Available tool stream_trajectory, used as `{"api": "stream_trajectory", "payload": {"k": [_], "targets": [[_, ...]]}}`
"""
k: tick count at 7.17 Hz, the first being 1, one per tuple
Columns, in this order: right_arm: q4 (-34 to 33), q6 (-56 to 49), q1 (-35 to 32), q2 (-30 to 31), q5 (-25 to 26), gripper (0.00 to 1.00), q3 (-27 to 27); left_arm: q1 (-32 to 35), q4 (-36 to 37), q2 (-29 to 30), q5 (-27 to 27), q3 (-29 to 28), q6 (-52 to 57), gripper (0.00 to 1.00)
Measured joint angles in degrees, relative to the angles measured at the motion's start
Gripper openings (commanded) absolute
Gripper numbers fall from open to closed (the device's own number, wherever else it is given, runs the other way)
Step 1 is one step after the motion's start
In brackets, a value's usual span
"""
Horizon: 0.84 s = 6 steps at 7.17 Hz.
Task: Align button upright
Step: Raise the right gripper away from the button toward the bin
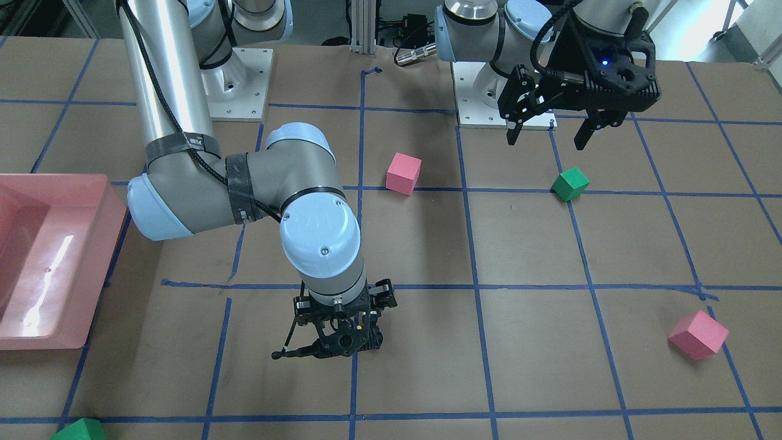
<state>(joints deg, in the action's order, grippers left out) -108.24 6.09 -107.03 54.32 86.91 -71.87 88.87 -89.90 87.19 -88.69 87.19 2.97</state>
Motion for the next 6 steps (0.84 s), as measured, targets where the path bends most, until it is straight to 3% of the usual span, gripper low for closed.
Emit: {"api": "stream_trajectory", "payload": {"k": [2, 6], "targets": [[1.2, -4.9, 2.6, 4.2, 4.5, 1.0, -3.5, 0.1, 0.1, 0.0, 0.1, 0.0, -0.1, 1.0], [4.7, -18.3, 16.9, 15.7, 5.3, 1.0, -10.1, 1.0, 0.3, 0.3, 0.3, -0.1, -3.4, 1.0]]}}
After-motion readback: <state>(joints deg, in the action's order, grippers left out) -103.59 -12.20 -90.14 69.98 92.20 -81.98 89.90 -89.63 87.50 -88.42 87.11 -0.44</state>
